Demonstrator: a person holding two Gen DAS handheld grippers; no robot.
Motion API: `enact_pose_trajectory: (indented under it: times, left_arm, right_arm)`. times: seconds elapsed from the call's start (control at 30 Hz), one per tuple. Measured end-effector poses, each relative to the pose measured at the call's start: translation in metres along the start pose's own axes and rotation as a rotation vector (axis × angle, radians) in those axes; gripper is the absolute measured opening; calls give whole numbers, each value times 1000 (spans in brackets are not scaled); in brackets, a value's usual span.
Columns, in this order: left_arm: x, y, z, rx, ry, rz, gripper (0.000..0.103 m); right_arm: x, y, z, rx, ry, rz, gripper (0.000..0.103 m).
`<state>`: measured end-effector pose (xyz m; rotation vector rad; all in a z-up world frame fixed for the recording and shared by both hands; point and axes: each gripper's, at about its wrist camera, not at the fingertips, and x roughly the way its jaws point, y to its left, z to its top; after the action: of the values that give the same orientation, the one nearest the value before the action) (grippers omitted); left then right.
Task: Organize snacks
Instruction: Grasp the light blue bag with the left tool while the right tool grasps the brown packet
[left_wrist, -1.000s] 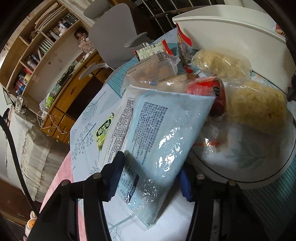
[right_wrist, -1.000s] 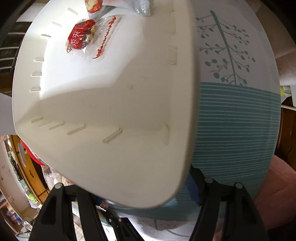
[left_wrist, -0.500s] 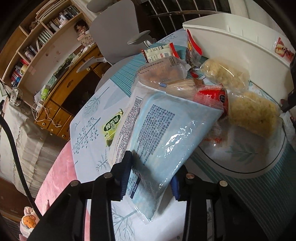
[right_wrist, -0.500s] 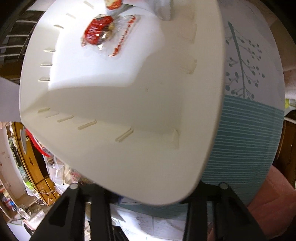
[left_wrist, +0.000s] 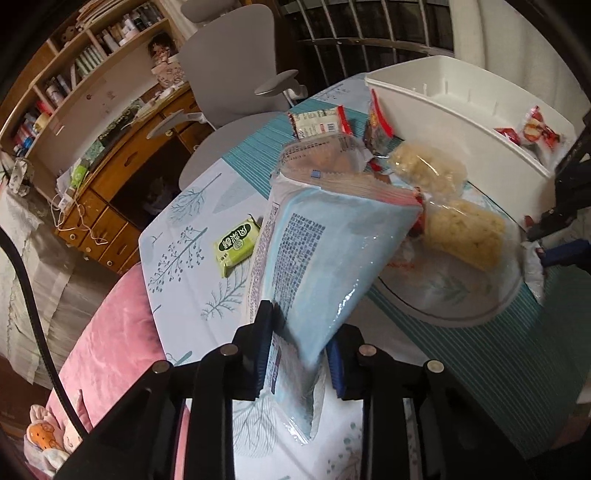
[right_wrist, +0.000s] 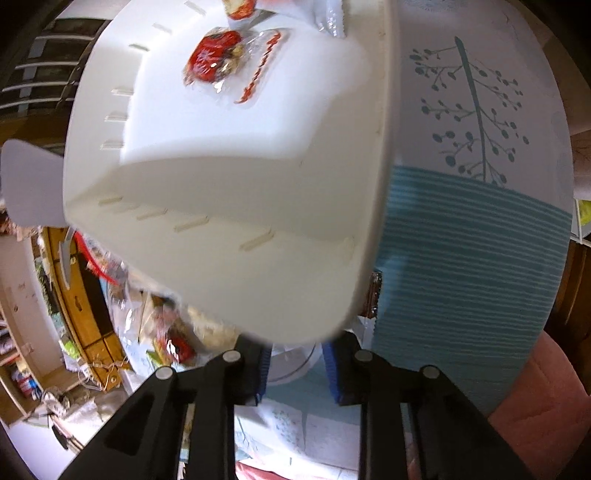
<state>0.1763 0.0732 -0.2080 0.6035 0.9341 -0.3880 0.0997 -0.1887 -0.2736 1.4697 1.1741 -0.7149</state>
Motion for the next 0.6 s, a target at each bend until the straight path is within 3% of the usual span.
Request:
enact_pose_trajectory:
  times: [0.17,0.4,0.6]
  left_arm:
    - [-18,2,-2,12,3,-23,22]
    - [-53,-1,-1,14,-50,-57,18]
    - [-81,2,10,-46,-89,-97,17]
  right_arm:
    - [-3,-3,-18,-42,16,61,22]
    - [-26,-15,-41,-140,34,103,21]
    - [-41,-10,-56,-252,82,144,21]
